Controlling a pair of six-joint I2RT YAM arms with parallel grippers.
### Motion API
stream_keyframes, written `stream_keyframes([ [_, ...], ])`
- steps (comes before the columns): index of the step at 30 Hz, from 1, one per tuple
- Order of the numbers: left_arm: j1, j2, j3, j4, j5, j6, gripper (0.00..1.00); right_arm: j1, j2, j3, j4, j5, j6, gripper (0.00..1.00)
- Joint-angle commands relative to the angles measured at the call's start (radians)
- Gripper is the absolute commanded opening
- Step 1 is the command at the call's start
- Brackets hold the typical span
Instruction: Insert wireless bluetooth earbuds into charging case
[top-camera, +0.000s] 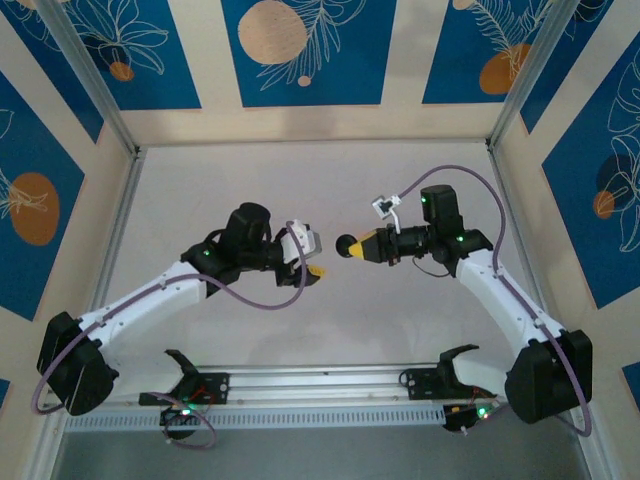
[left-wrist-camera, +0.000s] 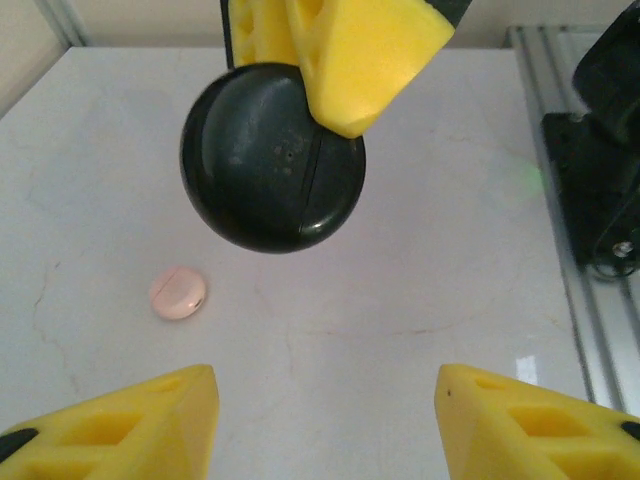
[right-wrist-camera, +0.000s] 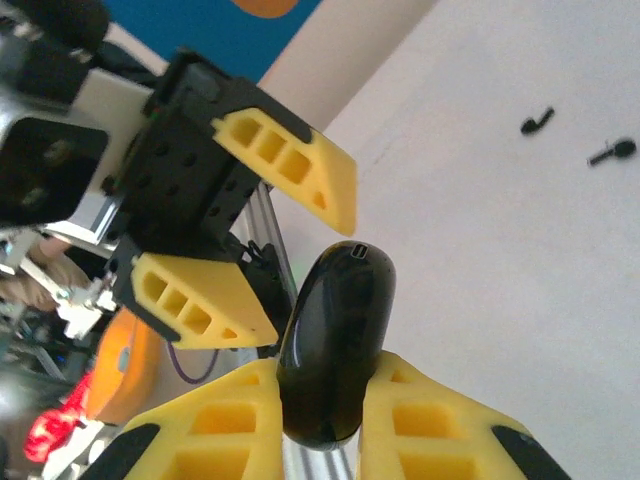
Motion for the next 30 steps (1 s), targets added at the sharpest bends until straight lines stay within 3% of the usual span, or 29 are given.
stream_keyframes([
  [1,0.012,-0.014,-0.01,0.064,0.114,-0.034,0.58,-0.012,-0.033,0.02,-0.037,-0.092,-0.228,0.13],
  [7,0.014,0.01,0.01,0.089,0.201,-0.048,0.58,-0.005,-0.043,0.047,-0.178,-0.216,-0.61,0.13],
  [11,0.014,0.011,0.021,0.104,0.251,-0.062,0.58,0.008,-0.052,0.06,-0.287,-0.172,-0.804,0.12],
  [18,0.012,0.056,0.098,-0.049,0.308,0.025,0.51,0.069,-0.025,0.115,-0.377,-0.037,-0.88,0.12],
  [30,0.011,0.085,0.127,-0.072,0.35,0.026,0.42,0.136,0.009,0.138,-0.374,0.068,-0.887,0.12],
])
